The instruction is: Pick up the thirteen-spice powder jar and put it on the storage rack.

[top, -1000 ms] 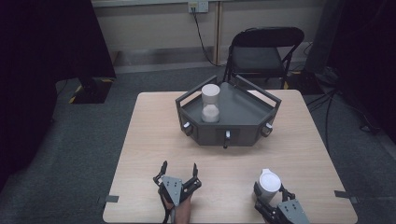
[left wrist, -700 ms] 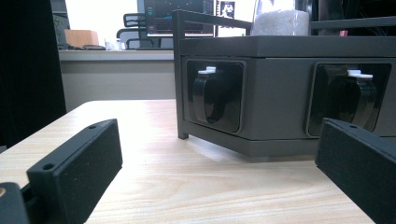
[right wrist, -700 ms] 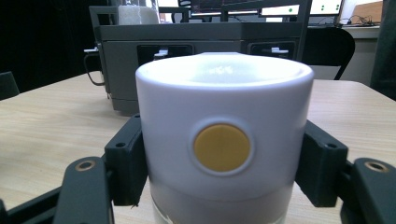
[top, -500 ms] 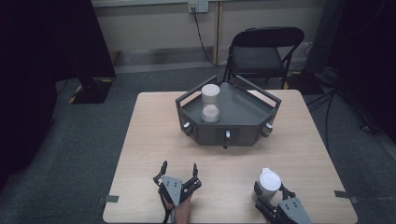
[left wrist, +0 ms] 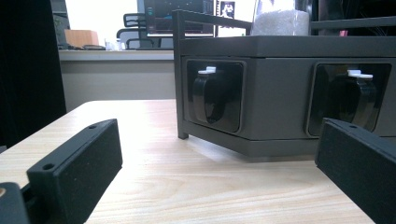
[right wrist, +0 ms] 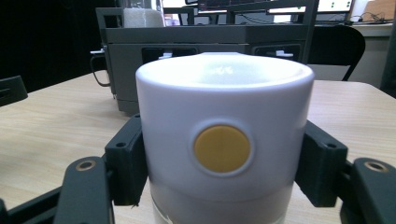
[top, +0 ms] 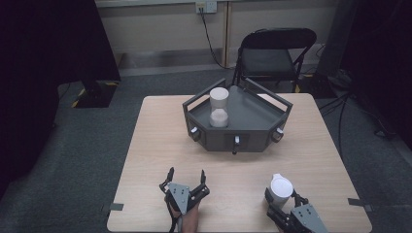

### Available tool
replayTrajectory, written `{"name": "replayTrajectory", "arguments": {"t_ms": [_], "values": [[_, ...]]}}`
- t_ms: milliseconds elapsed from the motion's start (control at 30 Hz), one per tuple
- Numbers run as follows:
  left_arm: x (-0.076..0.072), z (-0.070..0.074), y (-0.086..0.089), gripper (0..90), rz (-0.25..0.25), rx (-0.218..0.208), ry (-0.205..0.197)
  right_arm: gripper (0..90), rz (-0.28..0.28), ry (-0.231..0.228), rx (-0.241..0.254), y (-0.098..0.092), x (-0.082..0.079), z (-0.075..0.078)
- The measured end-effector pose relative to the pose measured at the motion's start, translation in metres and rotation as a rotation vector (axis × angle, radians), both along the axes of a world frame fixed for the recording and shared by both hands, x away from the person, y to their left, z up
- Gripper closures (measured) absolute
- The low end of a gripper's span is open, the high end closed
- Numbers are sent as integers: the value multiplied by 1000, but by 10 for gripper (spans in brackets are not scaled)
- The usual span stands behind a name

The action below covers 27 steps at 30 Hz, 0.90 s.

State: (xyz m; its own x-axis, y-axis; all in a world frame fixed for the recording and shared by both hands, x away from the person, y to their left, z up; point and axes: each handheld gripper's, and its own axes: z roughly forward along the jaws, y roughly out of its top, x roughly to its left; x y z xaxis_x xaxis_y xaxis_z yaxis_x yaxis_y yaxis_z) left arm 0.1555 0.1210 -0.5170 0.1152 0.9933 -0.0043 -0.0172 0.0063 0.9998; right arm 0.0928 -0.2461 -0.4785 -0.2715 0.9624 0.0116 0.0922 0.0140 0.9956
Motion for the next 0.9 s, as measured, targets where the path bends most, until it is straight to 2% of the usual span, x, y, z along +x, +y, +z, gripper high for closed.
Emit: {"name": "replayTrajectory", "arguments": {"t_ms": [367,900], "values": [[0,0,0,1,0,0,0,299,34,18,7,-7,7,8],[0,0,0,1,0,0,0,300,38,4,14,-20,15,28]]}}
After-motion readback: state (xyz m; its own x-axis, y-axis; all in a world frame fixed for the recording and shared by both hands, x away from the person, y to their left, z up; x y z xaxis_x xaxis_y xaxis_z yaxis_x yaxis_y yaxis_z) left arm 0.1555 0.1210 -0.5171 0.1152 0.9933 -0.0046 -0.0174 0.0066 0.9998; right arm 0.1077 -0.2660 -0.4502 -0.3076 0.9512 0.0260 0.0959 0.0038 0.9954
